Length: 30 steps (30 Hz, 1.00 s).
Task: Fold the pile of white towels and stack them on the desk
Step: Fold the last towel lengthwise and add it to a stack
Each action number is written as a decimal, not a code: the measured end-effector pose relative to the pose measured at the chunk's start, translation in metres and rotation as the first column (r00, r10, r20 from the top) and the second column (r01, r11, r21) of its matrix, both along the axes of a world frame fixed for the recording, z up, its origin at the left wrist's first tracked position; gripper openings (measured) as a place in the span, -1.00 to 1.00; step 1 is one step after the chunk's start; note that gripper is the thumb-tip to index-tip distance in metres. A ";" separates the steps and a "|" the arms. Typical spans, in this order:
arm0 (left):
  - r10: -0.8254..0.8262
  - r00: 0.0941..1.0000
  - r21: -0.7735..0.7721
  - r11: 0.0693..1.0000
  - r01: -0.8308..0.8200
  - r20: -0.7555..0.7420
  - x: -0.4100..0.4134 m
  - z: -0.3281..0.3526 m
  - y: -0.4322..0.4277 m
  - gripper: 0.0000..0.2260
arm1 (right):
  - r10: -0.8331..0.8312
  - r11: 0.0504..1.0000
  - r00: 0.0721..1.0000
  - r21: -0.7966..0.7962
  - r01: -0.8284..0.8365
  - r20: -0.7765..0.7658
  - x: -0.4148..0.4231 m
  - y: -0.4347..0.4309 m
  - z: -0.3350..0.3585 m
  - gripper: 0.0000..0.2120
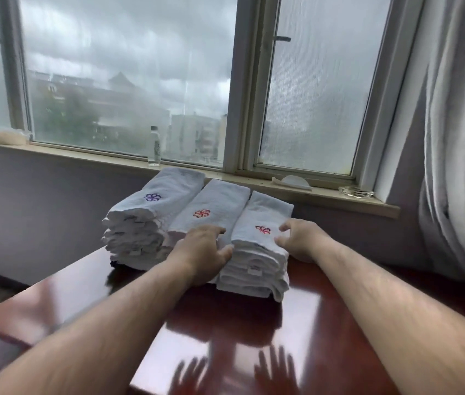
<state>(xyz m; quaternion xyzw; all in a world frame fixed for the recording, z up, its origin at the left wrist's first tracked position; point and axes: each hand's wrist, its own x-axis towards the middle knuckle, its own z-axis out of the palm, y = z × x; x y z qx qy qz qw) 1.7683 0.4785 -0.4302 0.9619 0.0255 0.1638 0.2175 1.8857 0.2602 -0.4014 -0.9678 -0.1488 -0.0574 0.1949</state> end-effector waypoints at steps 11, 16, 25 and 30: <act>-0.211 0.970 0.009 0.977 0.211 0.118 0.081 -0.001 -0.047 -0.61 | -0.094 0.980 0.987 0.186 0.069 0.129 0.038 -0.042 -0.025 -0.82; -0.238 0.967 0.080 0.970 0.231 0.094 0.190 0.006 -0.060 -0.66 | -0.162 0.941 0.974 0.320 0.106 0.155 0.120 -0.052 -0.032 -0.86; -0.144 0.987 0.199 0.968 0.156 -0.073 0.356 0.003 -0.052 -0.80 | -0.233 0.809 0.968 0.572 0.137 0.096 0.272 -0.020 -0.062 -0.79; -0.093 0.995 0.110 0.990 0.090 0.023 0.355 -0.021 -0.049 -0.84 | -0.190 0.765 0.982 0.625 0.155 -0.011 0.279 -0.002 -0.096 -0.71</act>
